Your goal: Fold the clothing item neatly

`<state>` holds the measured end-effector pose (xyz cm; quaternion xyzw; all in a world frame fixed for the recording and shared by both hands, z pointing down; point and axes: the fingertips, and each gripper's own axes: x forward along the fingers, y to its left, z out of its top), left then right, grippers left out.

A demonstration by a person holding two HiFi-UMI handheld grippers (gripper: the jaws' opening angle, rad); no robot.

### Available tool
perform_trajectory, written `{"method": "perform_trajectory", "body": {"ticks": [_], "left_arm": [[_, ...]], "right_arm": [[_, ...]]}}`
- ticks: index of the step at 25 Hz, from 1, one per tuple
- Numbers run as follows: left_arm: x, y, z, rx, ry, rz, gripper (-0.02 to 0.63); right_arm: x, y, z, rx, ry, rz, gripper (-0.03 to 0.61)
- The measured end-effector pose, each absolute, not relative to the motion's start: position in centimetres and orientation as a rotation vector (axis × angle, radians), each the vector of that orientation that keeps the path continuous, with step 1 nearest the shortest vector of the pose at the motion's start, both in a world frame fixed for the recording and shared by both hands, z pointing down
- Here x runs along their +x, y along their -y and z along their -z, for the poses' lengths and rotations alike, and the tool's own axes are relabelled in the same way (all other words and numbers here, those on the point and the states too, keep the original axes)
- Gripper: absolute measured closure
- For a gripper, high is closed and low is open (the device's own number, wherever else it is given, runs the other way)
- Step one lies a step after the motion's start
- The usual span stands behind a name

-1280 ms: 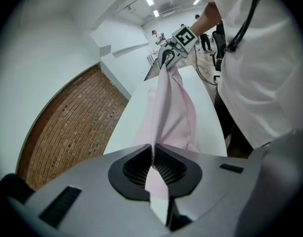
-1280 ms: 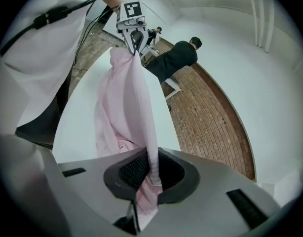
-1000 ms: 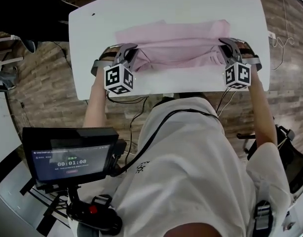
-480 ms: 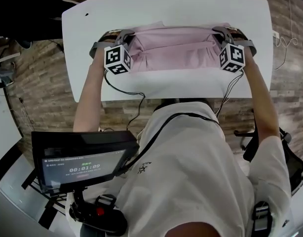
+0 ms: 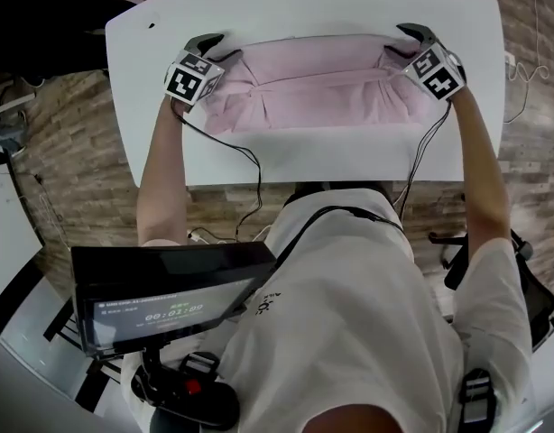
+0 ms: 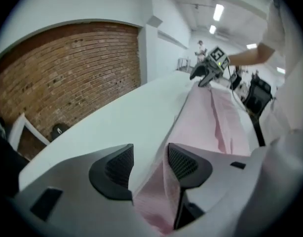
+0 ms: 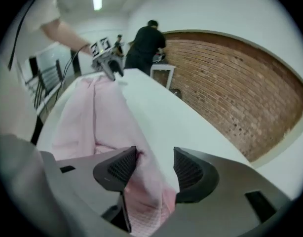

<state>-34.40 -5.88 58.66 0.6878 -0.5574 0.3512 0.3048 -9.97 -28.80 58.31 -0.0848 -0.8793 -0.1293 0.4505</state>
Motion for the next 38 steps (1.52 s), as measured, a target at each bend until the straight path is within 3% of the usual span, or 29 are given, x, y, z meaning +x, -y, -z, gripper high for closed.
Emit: {"method": "perform_trajectory", "body": {"ticks": [4, 8, 10, 11, 12, 17, 21, 23, 30, 34, 38], "left_arm": [[-35.1, 5.6, -58.1, 1.739, 1.412, -0.469, 0.41], [-38.8, 6.0, -55.4, 1.66, 1.556, -0.108, 0.41], [-40.2, 5.4, -53.5, 1.619, 1.693, -0.063, 0.424], [-40.1, 4.8, -52.7, 1.604, 1.75, -0.088, 0.541], [-39.3, 4.0, -52.0, 1.596, 1.792, -0.137, 0.614], [-29.6, -0.8, -52.2, 1.555, 1.865, -0.495, 0.612], [-22.0, -1.4, -57.3, 1.458, 1.888, -0.501, 0.614], [-21.8, -2.0, -60.1, 1.358, 1.95, -0.475, 0.614], [-25.2, -3.0, -63.0, 1.174, 1.842, 0.071, 0.613], [-24.0, -5.4, -56.7, 1.352, 1.755, 0.062, 0.613], [-28.1, -4.6, -53.6, 1.421, 1.874, 0.015, 0.612]], "right_arm": [[-8.8, 32.6, -57.5, -0.11, 2.29, -0.196, 0.359], [-7.1, 34.7, -55.1, 0.011, 2.369, -0.264, 0.367], [-5.9, 33.9, -53.8, 0.06, 2.399, -0.191, 0.577], [-5.2, 32.8, -53.3, 0.068, 2.406, -0.169, 0.577], [-4.6, 31.4, -53.0, 0.067, 2.411, -0.161, 0.577], [-2.2, 23.5, -53.6, 0.16, 2.437, -0.141, 0.577], [-0.6, 19.9, -57.5, 0.222, 2.413, -0.146, 0.577], [0.6, 19.9, -59.5, 0.265, 2.372, -0.111, 0.577], [3.5, 25.3, -63.6, 0.416, 2.292, -0.165, 0.577], [3.8, 23.4, -58.2, 0.401, 2.396, -0.297, 0.576], [2.2, 26.3, -54.9, 0.436, 2.505, -0.363, 0.577]]}}
